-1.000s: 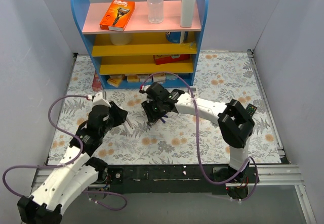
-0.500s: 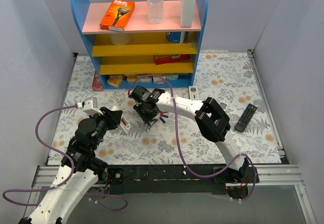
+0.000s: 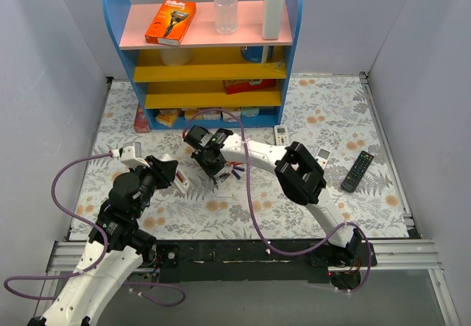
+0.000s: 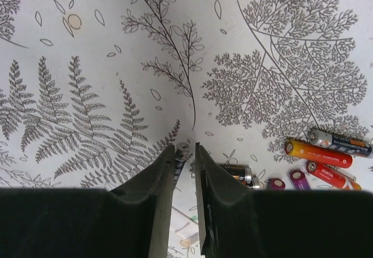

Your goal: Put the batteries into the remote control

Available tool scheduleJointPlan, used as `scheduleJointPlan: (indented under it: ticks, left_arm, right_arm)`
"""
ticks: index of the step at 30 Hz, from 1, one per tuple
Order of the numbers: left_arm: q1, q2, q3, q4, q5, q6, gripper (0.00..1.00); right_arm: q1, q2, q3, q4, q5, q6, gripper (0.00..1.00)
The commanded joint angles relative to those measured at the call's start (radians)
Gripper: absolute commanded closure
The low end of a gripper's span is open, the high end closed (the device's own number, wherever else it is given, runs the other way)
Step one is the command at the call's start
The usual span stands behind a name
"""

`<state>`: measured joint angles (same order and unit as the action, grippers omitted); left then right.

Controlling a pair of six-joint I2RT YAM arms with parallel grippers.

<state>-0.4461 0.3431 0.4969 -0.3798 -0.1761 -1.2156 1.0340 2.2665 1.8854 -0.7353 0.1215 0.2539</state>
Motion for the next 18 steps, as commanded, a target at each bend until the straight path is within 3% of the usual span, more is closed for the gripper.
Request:
scheduleJointPlan:
  ticks: [1,13,18]
  left_arm:
    - [0.007,-0.001,-0.004,0.033,0.001,0.018,1.00]
    - [0.007,-0.010,-0.006,0.033,0.003,0.019,1.00]
    - [0.007,-0.019,-0.006,0.033,0.006,0.016,1.00]
  right_arm:
    - [0.005,0.037,0.066,-0.039,0.001,-0.008,0.73]
    - [0.024,0.038,0.041,-0.085,-0.042,0.044,0.71]
    - [0.026,0.011,0.040,-0.070,-0.026,0.067,0.61]
